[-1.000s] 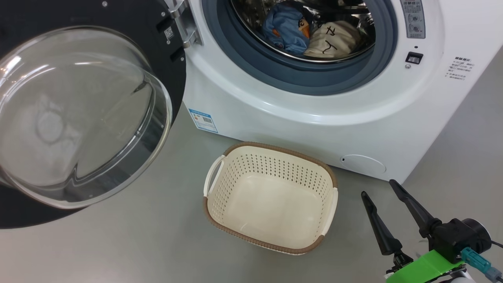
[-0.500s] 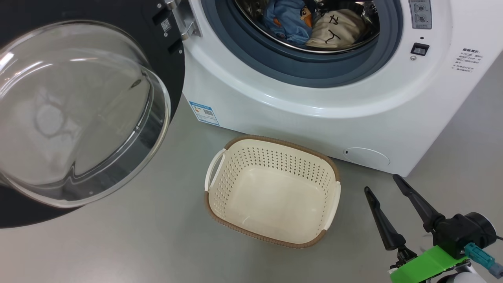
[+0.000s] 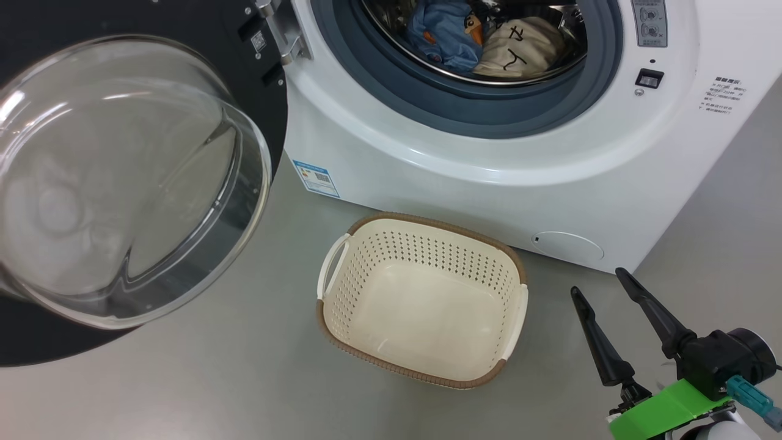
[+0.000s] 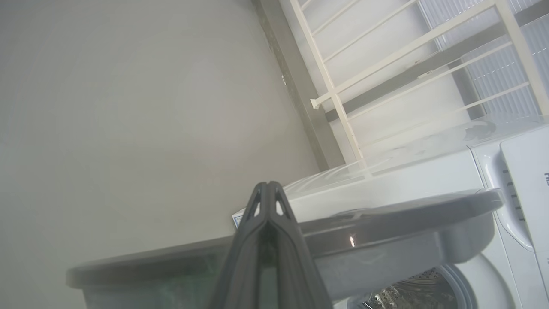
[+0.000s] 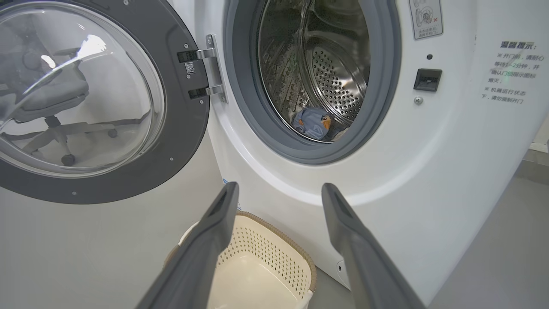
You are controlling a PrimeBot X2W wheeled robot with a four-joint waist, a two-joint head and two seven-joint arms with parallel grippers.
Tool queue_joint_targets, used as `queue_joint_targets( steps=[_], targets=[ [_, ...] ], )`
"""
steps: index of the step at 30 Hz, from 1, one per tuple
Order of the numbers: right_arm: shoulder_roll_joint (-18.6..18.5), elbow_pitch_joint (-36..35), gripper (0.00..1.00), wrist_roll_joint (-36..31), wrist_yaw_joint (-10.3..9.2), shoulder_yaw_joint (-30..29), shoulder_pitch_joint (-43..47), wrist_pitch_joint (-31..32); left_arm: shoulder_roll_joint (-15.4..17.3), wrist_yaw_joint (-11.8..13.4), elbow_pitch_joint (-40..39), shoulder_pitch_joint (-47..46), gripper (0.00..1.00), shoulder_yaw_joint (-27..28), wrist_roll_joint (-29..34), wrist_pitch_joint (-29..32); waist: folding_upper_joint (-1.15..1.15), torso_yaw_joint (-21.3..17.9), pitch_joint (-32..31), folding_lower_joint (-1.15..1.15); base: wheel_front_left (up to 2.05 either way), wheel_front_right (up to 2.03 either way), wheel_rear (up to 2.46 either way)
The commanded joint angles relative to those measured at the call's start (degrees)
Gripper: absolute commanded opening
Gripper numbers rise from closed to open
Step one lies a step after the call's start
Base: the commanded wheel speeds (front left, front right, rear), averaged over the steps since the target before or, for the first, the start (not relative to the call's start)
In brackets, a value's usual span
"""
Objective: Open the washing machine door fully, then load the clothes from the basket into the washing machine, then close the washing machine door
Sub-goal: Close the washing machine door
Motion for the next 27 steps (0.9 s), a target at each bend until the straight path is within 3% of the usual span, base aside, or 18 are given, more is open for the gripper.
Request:
queue_joint_targets(
  steps=[1,15,27],
  targets=[
    [0.02,-1.28,1.00,-0.46,0.48,0.83,-1.17,-0.28,2.30,-0.18,-2.43,0.88,0.00,0.16,-0.14,1.98,0.00,0.16,-0.29,0.00,0.00,0.00,0.00],
    [1.62,-1.11,1.00,-0.32,0.48,-0.41,-0.28,-0.28,2.83,-0.18,-10.97,6.29,0.00,-3.53,-2.45,11.22,0.00,0.86,-3.60,0.00,0.00,0.00,0.00],
    [3.71,-0.98,1.00,-0.38,0.48,-1.02,1.42,-0.28,3.63,-0.18,-22.02,11.88,0.00,-5.17,-5.10,14.92,0.00,1.54,-6.54,0.00,0.00,0.00,0.00]
  ],
)
